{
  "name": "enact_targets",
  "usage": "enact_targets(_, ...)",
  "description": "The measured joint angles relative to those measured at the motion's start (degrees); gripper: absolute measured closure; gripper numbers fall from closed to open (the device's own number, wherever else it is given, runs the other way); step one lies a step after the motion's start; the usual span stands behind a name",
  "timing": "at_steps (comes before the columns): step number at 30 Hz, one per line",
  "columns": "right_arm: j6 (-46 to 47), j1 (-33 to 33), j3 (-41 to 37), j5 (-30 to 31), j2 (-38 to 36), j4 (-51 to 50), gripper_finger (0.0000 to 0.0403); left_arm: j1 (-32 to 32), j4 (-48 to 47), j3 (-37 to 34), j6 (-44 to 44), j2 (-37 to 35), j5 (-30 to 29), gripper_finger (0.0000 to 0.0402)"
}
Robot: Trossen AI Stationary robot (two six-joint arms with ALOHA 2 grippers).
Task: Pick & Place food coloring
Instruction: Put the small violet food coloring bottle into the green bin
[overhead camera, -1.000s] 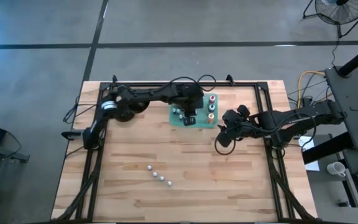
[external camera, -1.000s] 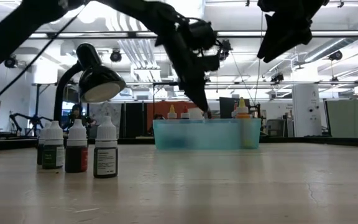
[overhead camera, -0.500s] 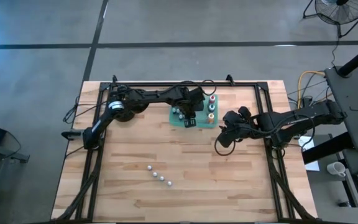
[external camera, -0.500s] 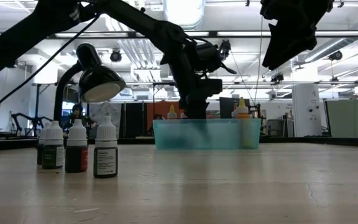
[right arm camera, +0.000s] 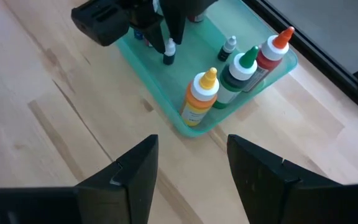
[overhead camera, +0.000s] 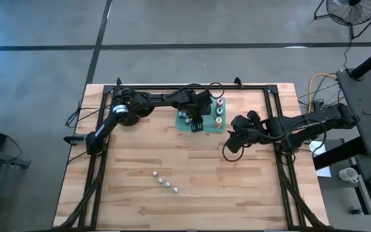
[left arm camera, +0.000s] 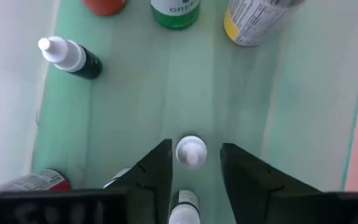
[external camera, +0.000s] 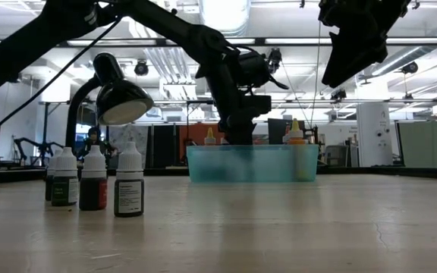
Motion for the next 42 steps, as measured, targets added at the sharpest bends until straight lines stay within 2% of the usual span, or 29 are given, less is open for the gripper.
enact_targets(7,-0.94,0.00,0.00,0.00,0.00,0.02,0.0220,-0.07,-3.69,1.90,0.06,-2.37,-1.63,0.0287)
enact_targets(12,-3.75,-0.02,0.00,0.04,0.00,0.06,0.0220,-1.55,-5.37,2.53,0.80,-9.43,-2.79,0.0287)
enact_targets(15,-4.84,-0.04,-0.07,0.08,0.00,0.28,0.0220,-3.19,-8.52,-0.41,4.77,-15.26,-1.34,0.0287)
enact_targets(19,-6.05,-0.07,-0.50,0.11,0.28,1.79,0.0220,-5.90,-11.12,-8.73,8.25,-24.58,1.50,0.0287)
enact_targets(26,-10.04,-0.09,-0.98,0.11,0.48,7.71,0.0220,-13.20,-7.78,-32.08,7.30,-40.55,1.44,0.0287)
enact_targets(32,-14.14,-0.04,-0.98,0.05,0.48,11.46,0.0220,-24.06,1.10,-50.36,7.51,-51.59,1.43,0.0287)
enact_targets(37,-16.14,-0.09,-0.98,0.00,0.48,12.26,0.0220,-31.74,7.45,-59.50,5.47,-54.64,0.68,0.0287)
enact_targets(42,-16.33,-0.15,-0.98,0.00,0.48,12.36,0.0220,-36.68,11.42,-61.49,3.30,-52.71,-0.14,0.0287)
